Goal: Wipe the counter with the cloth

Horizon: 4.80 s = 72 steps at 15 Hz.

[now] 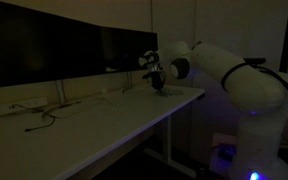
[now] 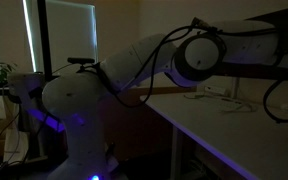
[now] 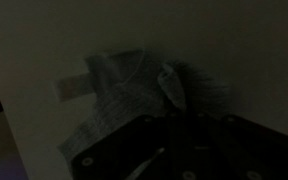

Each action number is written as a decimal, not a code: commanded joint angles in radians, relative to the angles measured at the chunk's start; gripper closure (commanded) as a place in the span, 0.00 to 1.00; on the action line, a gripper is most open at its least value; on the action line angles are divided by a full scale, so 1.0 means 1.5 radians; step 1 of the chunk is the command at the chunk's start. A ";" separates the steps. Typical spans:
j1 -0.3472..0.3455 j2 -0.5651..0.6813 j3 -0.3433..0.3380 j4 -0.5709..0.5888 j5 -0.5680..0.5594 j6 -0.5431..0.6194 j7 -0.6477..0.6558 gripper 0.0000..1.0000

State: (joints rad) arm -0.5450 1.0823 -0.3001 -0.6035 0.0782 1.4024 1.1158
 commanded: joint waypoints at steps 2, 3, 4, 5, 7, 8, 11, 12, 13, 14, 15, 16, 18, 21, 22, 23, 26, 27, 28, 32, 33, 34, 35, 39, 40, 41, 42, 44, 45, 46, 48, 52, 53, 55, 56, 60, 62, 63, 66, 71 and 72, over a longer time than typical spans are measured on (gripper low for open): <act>0.054 -0.031 0.008 -0.064 -0.009 -0.011 -0.037 0.93; 0.069 -0.033 0.009 -0.069 -0.009 -0.013 -0.038 0.93; 0.087 -0.035 0.010 -0.071 -0.009 -0.020 -0.040 0.93; 0.102 -0.036 0.011 -0.076 -0.009 -0.022 -0.042 0.93; 0.135 -0.045 0.010 -0.091 -0.013 -0.038 -0.051 0.93; 0.152 -0.050 0.009 -0.103 -0.019 -0.041 -0.062 0.93; 0.198 -0.074 0.007 -0.152 -0.029 -0.046 -0.073 0.93; 0.214 -0.086 0.007 -0.173 -0.035 -0.047 -0.077 0.93; 0.228 -0.099 0.007 -0.199 -0.040 -0.040 -0.079 0.93; 0.242 -0.114 0.008 -0.225 -0.046 -0.039 -0.085 0.93; 0.256 -0.131 0.009 -0.254 -0.051 -0.036 -0.091 0.93; 0.268 -0.143 0.009 -0.276 -0.059 -0.035 -0.104 0.92; 0.291 -0.170 0.007 -0.326 -0.075 -0.028 -0.125 0.93; 0.318 -0.213 0.008 -0.401 -0.090 -0.013 -0.146 0.93; 0.328 -0.228 0.010 -0.426 -0.089 -0.006 -0.145 0.93; 0.337 -0.243 0.011 -0.452 -0.089 0.003 -0.146 0.93; 0.347 -0.296 0.037 -0.526 -0.086 0.040 -0.131 0.93; 0.351 -0.314 0.044 -0.551 -0.081 0.060 -0.129 0.92; 0.354 -0.333 0.053 -0.578 -0.078 0.079 -0.130 0.92; 0.364 -0.405 0.087 -0.689 -0.074 0.144 -0.134 0.92; 0.367 -0.424 0.095 -0.717 -0.072 0.158 -0.133 0.92; 0.371 -0.442 0.103 -0.746 -0.073 0.181 -0.134 0.92; 0.377 -0.461 0.110 -0.776 -0.073 0.198 -0.132 0.92; 0.394 -0.546 0.137 -0.894 -0.063 0.281 -0.120 0.92; 0.392 -0.575 0.141 -0.925 -0.058 0.297 -0.123 0.93; 0.388 -0.607 0.142 -0.957 -0.050 0.305 -0.129 0.93; 0.389 -0.530 0.141 -0.855 -0.073 0.257 -0.126 0.93; 0.389 -0.546 0.144 -0.871 -0.073 0.262 -0.126 0.93; 0.388 -0.543 0.144 -0.867 -0.073 0.262 -0.126 0.93; 0.389 -0.537 0.143 -0.862 -0.073 0.262 -0.126 0.93; 0.384 -0.519 0.136 -0.853 -0.071 0.273 -0.112 0.93; 0.402 -0.501 0.155 -0.834 -0.058 0.282 -0.106 0.93; 0.407 -0.497 0.161 -0.829 -0.059 0.285 -0.105 0.93; 0.425 -0.489 0.182 -0.818 -0.051 0.293 -0.103 0.93; 0.438 -0.486 0.194 -0.812 -0.051 0.298 -0.101 0.93; 0.484 -0.459 0.231 -0.782 -0.056 0.309 -0.098 0.93; 0.510 -0.440 0.244 -0.763 -0.065 0.310 -0.095 0.93; 0.520 -0.431 0.248 -0.754 -0.070 0.312 -0.096 0.92; 0.556 -0.399 0.259 -0.712 -0.080 0.316 -0.083 0.93; 0.618 -0.347 0.274 -0.645 -0.107 0.318 -0.070 0.93; 0.630 -0.336 0.275 -0.630 -0.115 0.316 -0.068 0.93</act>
State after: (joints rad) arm 0.3570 0.4781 0.0921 -1.5945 -0.0712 1.8226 0.9778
